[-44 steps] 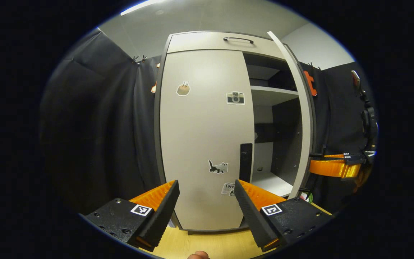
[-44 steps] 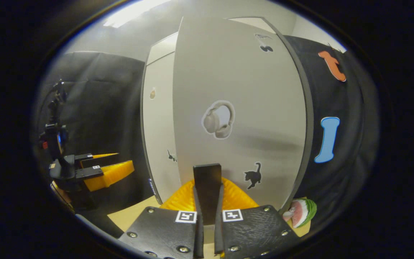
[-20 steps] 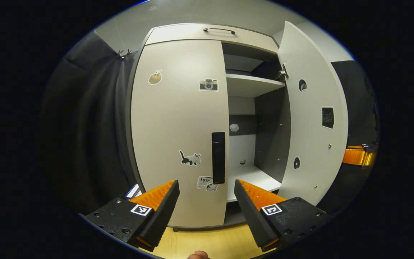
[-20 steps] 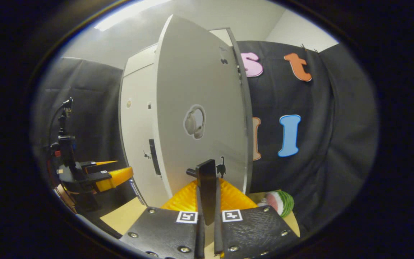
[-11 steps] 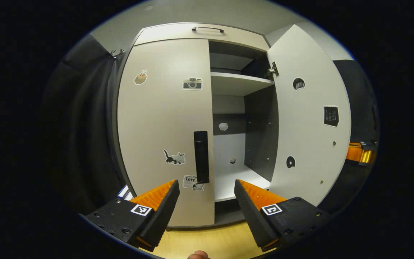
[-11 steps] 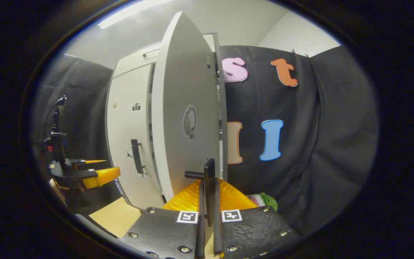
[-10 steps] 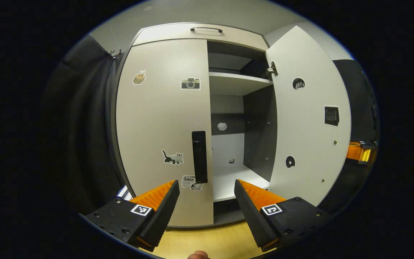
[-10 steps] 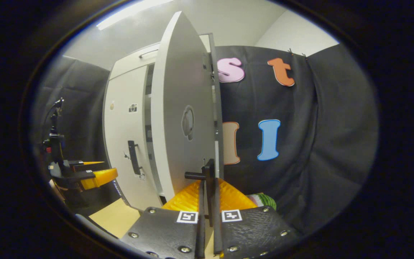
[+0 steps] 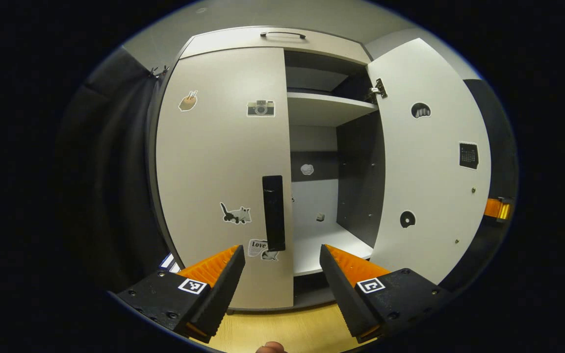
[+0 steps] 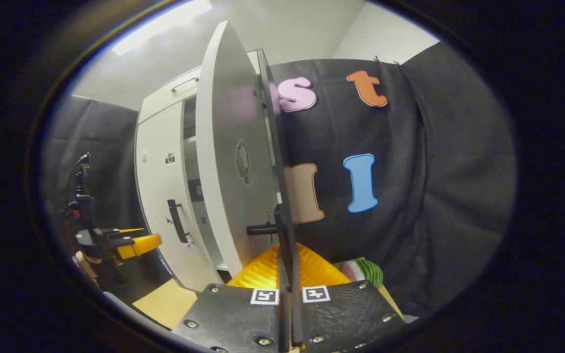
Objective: Open the right door of the double-door shoe cabinet with the right hand, and open the left door with the left hand.
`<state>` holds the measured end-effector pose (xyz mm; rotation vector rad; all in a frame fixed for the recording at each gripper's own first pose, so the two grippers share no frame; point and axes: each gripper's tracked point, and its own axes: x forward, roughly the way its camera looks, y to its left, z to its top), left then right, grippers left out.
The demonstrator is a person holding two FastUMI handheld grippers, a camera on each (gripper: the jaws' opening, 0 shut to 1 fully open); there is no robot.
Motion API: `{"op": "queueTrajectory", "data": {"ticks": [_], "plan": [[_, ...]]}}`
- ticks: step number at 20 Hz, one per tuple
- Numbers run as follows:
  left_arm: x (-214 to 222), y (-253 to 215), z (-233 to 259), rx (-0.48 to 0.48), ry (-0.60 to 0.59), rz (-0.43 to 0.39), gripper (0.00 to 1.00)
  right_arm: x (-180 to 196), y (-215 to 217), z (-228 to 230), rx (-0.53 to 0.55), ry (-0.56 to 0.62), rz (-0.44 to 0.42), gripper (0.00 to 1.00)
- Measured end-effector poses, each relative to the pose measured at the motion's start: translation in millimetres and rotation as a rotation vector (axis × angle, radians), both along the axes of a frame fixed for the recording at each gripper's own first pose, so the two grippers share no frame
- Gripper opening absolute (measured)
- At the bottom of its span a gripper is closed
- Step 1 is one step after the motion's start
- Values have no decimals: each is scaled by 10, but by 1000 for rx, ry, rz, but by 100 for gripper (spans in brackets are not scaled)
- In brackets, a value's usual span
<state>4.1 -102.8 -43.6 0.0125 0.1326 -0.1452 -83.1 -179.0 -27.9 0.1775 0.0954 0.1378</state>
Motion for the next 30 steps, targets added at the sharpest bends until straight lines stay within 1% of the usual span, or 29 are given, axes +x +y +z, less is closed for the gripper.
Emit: {"op": "queueTrajectory", "data": {"ticks": [1, 3, 6, 11, 12, 15, 16, 17, 18, 19, 20, 21, 25, 26, 29, 30], "plan": [[28, 9, -17, 0, 3, 5, 94, -4, -7, 3, -4, 1, -4, 3], [89, 38, -29, 0, 5, 12, 95, -18, -41, 10, -21, -4, -12, 3], [179, 71, -30, 7, 2, 22, 94, -31, -53, 42, -35, -8, -24, 3], [348, 119, -24, 11, 0, 25, 95, -82, -91, 95, -43, -19, -50, 3], [384, 124, -13, 12, -2, 22, 95, -94, -129, 118, -46, -25, -64, 3], [498, 134, 1, 20, -10, 16, 95, -141, -287, 188, -49, -44, -142, 3], [532, 136, 3, 21, -12, 13, 95, -175, -332, 196, -43, -49, -157, 14], [568, 136, 1, 21, -13, 10, 95, -203, -401, 203, -45, -50, -185, 7], [601, 141, -5, 21, -11, 9, 95, -198, -478, 189, -52, -47, -213, 7], [623, 138, -13, 21, -10, 6, 95, -234, -506, 170, -55, -45, -227, 16], [649, 131, -21, 21, -9, 2, 95, -293, -542, 164, -59, -40, -251, 17], [681, 132, -30, 21, -9, -1, 95, -342, -578, 152, -61, -37, -269, 28], [832, 114, -75, 28, -7, -3, 95, -445, -689, 102, -70, -21, -332, 85], [889, 111, -86, 34, -6, -1, 95, -494, -688, 87, -74, -16, -345, 97], [1044, 117, -126, 65, -5, 11, 96, -601, -738, 29, -97, 7, -382, 97], [1085, 131, -127, 72, -9, 20, 97, -639, -774, 12, -103, 14, -396, 99]]}}
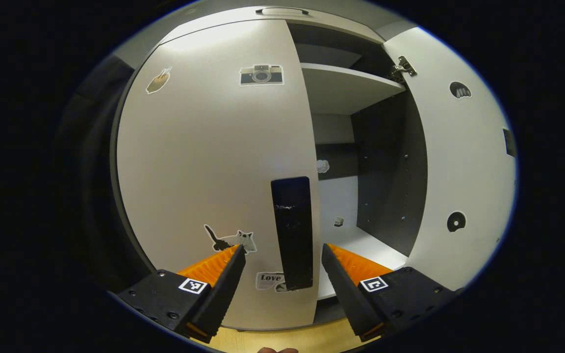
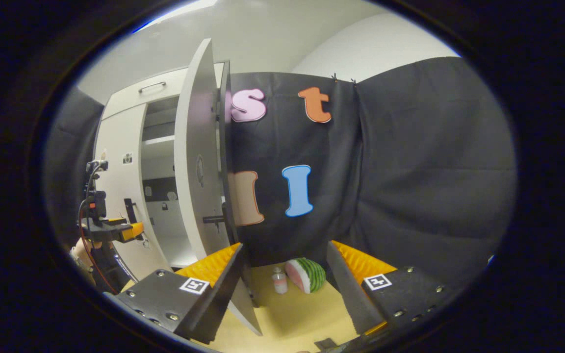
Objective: Open the right door of the double-door shoe cabinet with the right hand, and open the left door with the left hand.
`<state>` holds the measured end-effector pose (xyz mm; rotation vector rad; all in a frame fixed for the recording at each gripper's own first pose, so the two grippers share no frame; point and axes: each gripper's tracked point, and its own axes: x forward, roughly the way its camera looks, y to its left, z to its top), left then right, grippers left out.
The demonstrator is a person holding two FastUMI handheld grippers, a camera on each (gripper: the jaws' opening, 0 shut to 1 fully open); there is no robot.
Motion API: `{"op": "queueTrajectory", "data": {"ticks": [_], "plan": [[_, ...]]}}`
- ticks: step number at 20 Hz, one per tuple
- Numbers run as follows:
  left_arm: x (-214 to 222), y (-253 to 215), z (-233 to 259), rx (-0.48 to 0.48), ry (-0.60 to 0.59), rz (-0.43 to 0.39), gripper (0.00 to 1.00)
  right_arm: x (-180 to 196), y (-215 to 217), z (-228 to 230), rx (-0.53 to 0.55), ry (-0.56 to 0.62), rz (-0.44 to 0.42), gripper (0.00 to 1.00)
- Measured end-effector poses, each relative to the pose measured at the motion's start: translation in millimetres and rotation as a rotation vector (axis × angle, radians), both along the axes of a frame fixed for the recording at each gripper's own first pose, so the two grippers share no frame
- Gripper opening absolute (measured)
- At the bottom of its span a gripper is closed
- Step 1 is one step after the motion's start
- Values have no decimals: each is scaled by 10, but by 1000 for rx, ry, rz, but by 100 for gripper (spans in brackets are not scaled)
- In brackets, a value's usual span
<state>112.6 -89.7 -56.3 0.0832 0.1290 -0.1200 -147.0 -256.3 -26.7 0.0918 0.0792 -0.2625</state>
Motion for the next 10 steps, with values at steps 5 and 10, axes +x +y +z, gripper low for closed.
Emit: {"op": "queueTrajectory", "data": {"ticks": [5, 10], "plan": [[95, 40, -1, 10, -23, 65, 91, -120, -119, -51, 27, 10, -53, 99], [122, 21, -20, 23, -27, 112, 82, -176, -163, -88, 59, 14, -76, 100]]}}
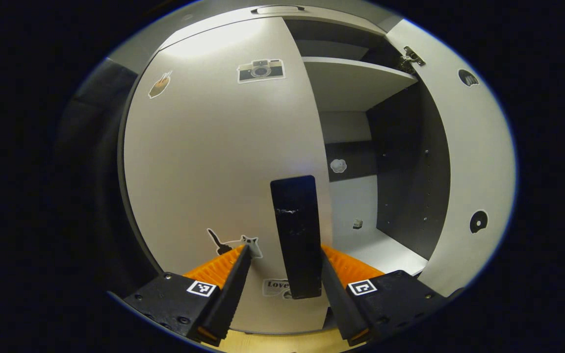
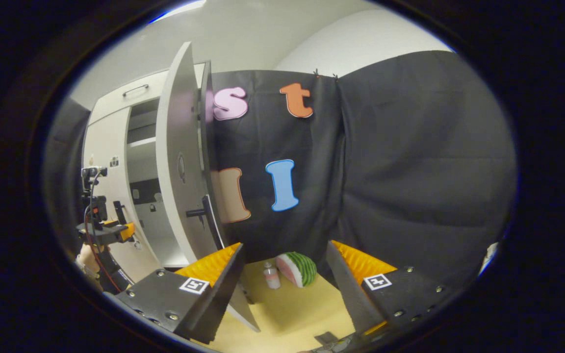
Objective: Open the right door of the double-door shoe cabinet with the right hand, and open the left door with the left hand.
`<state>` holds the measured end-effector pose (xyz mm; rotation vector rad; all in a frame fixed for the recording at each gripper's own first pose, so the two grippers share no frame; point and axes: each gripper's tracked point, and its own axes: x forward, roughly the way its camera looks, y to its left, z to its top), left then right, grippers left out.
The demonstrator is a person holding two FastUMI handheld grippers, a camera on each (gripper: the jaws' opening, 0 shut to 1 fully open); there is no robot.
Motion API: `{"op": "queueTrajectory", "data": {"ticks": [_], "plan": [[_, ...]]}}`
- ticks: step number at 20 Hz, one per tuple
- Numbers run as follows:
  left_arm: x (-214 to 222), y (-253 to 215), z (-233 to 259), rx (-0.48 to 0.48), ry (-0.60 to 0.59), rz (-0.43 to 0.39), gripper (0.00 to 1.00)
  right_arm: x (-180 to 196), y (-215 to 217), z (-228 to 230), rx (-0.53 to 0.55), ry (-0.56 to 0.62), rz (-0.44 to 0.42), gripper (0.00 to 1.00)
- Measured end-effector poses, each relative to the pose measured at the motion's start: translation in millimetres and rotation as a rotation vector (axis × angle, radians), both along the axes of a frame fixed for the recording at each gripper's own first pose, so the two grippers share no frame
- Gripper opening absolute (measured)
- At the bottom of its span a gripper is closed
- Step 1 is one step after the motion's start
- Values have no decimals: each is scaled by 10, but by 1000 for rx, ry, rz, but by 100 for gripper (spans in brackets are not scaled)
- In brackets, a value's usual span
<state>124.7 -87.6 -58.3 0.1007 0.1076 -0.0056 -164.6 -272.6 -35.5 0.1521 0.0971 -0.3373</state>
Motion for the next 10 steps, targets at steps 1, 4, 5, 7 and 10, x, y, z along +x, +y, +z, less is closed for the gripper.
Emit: {"op": "queueTrajectory", "data": {"ticks": [1, 4, 5, 7, 10], "plan": [[-3, -11, -2, -4, -2, 0, 79, -11, -8, -11, 2, 2, -3, 99], [-8, -159, -12, -31, -9, -52, 58, -72, -23, -24, 7, 6, -6, 99], [3, -156, -20, -28, -10, -53, 46, -84, -27, -21, 9, 8, -4, 99], [-10, -153, -14, -45, -5, -58, 34, -116, -16, -20, 8, 10, -2, 99], [-15, -161, -22, -64, 5, -73, 28, -149, -25, -30, 6, 17, 3, 99]]}}
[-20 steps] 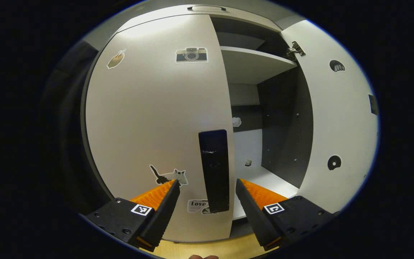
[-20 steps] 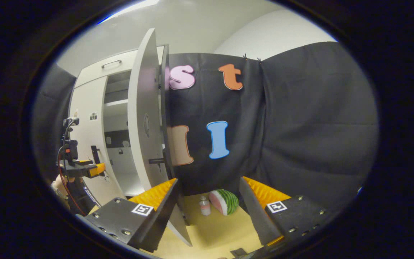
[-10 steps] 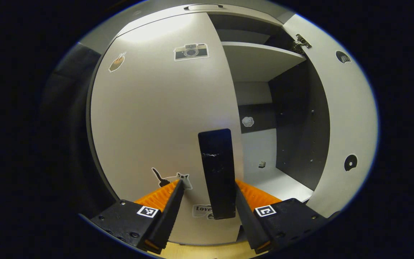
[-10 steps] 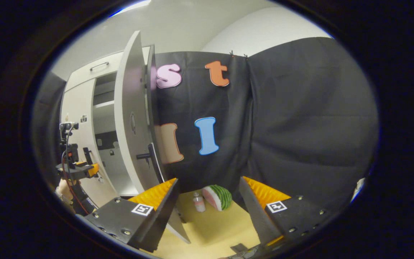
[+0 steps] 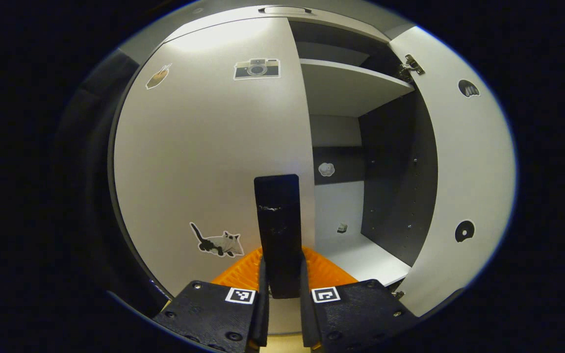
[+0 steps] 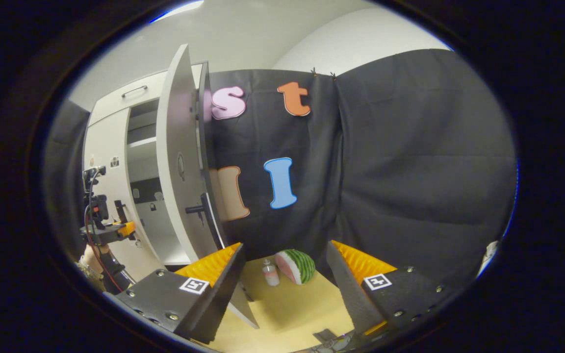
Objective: Open the right door of the double-door shoe cabinet with the right hand, and open the left door with the left hand.
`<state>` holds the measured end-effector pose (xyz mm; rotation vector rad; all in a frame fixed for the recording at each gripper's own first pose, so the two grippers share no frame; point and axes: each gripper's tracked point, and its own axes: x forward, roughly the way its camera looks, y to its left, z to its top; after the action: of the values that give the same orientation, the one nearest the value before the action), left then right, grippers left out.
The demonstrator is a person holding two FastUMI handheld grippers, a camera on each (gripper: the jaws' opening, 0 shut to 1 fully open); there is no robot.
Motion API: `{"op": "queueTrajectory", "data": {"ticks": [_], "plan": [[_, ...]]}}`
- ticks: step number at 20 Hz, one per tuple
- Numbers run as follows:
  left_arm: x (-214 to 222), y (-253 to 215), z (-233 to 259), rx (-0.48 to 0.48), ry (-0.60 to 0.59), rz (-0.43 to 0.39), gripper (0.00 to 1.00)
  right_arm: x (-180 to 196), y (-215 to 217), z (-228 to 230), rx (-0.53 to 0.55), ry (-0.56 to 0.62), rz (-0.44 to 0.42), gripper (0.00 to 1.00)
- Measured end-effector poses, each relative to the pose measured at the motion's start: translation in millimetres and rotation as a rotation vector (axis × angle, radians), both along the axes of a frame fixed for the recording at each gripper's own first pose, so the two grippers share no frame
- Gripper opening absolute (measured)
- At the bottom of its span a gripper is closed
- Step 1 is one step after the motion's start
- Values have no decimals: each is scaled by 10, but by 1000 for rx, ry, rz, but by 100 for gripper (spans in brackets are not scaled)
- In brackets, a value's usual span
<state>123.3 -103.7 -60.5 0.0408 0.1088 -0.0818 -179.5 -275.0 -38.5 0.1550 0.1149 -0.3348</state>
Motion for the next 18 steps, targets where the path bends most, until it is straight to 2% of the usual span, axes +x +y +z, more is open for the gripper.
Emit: {"op": "queueTrajectory", "data": {"ticks": [4, 18], "plan": [[-43, -1, -4, -17, 8, -14, 22, -40, 7, 14, -1, 2, 11, 99], [-368, 41, -1, -53, 18, -82, 21, 79, 259, -33, 7, 20, 98, 100]]}}
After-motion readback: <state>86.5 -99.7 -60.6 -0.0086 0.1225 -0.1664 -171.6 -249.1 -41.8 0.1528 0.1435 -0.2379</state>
